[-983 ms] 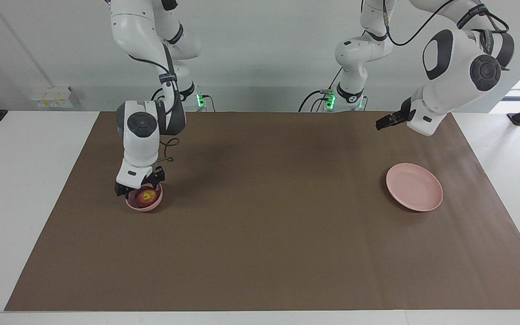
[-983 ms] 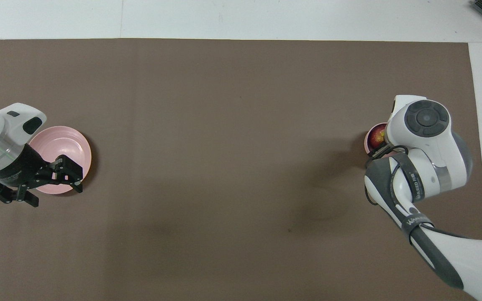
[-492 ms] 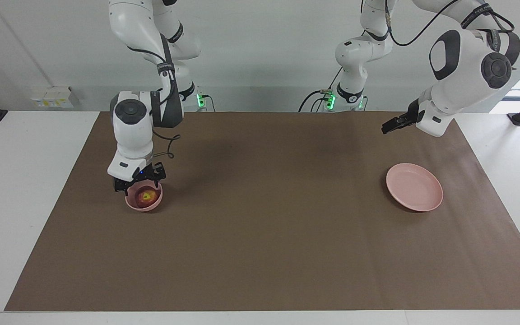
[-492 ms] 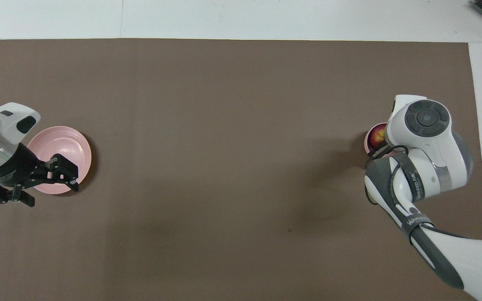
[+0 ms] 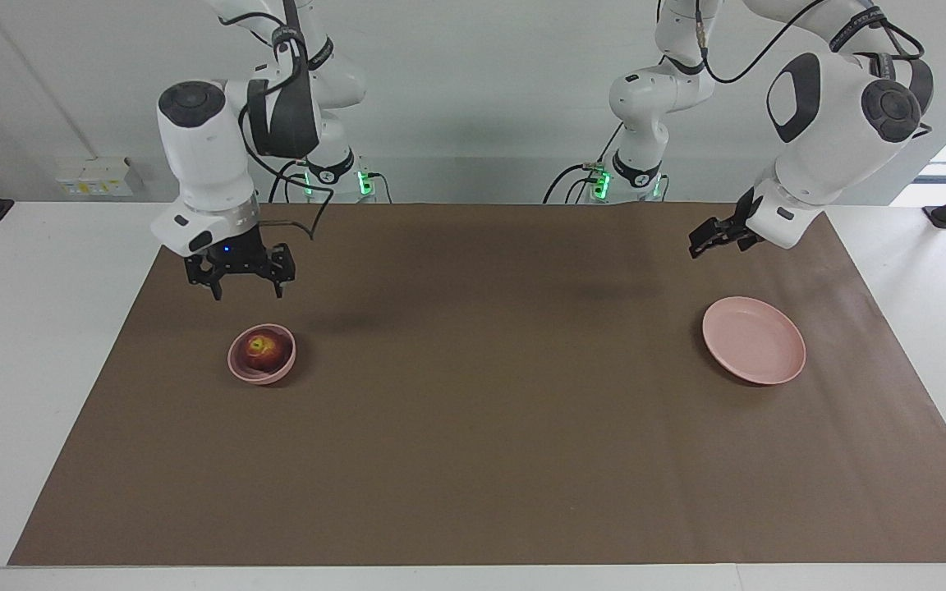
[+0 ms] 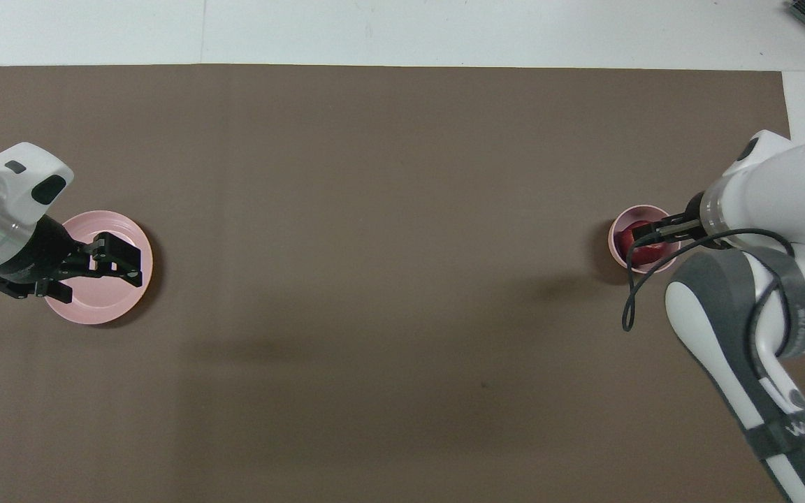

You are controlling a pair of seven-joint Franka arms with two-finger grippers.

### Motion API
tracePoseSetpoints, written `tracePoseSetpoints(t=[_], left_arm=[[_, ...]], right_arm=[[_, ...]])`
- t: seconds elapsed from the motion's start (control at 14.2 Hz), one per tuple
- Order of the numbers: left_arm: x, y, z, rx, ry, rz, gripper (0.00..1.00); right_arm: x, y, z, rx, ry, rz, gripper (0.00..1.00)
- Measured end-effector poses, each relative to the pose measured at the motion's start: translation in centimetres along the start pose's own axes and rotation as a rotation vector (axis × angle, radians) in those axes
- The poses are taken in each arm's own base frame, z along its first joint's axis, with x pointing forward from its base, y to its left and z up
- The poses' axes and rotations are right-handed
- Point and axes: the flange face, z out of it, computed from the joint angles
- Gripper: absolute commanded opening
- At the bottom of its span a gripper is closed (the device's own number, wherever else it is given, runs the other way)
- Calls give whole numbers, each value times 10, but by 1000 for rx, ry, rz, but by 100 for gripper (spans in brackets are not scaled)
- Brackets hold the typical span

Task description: Move apple from plate to bowl

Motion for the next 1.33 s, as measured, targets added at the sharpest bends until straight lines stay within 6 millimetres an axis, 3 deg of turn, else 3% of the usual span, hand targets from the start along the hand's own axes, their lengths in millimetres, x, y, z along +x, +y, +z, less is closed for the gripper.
tracePoseSetpoints(t=[0.28, 0.63, 0.77, 1.05, 1.33], left_arm=[[14, -24, -18, -15, 109, 78, 100], [14, -35, -62, -16, 204, 147, 100], [12, -36, -77, 3, 223, 158, 100], [-6, -19, -93, 86, 161, 201, 100], [-22, -24, -117, 87, 141, 192, 100]], right_arm=[[-14, 24, -88, 64, -17, 71, 100], [-31, 54, -143, 106, -34, 129, 100], [-38, 55, -152, 113, -38, 118, 100], [-40, 49, -151, 116, -53, 95, 100], [-41, 52, -146, 117, -63, 101, 100]])
